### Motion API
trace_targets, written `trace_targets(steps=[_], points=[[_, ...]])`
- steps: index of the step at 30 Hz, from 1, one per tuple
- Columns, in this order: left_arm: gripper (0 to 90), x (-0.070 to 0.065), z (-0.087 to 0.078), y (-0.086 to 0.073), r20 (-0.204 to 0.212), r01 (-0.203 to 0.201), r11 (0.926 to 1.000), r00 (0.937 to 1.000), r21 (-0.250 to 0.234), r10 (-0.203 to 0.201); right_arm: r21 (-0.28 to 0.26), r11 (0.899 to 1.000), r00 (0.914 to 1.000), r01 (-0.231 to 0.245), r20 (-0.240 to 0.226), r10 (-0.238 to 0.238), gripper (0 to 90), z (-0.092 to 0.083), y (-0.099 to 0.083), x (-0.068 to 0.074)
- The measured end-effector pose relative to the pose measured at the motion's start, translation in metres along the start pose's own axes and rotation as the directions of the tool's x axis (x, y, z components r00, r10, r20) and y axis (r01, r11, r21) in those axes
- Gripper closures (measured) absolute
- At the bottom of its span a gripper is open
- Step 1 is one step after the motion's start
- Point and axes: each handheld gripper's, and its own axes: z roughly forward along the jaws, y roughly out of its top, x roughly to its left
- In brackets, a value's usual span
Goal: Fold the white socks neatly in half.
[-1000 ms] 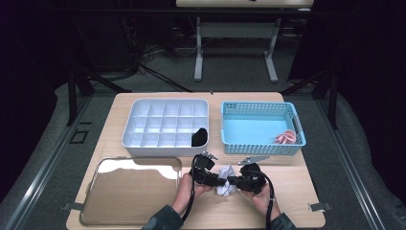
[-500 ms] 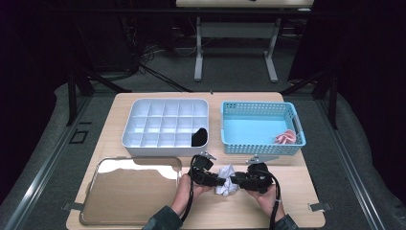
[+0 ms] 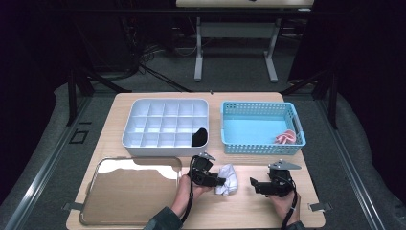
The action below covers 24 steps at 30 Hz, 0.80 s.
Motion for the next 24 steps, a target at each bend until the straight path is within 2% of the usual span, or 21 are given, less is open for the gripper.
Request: trace_targets(steps=[2,14,24], points=[[67.8,0.0,-0.001,0.0,0.001,-0.005,1.0,1.0,-0.004,0.005,0.01,1.0,0.9997,0.011,0.021,-0.011,4.5,0.002,-0.002,-0.003],[69.5,0.0,-0.008,-0.004,-0.013,-0.017,0.9992,0.9998,-0.037,0.017,0.009,1.0,0.9957,0.021,0.091,-0.022,4.8,0.008,-0.008,-0.011],[72.4,-0.001,-0.019,-0.006,-0.021,-0.03,0.996,0.9994,-0.084,0.028,0.011,1.0,0.9946,0.024,0.101,-0.025,4.7,0.01,-0.008,-0.01]])
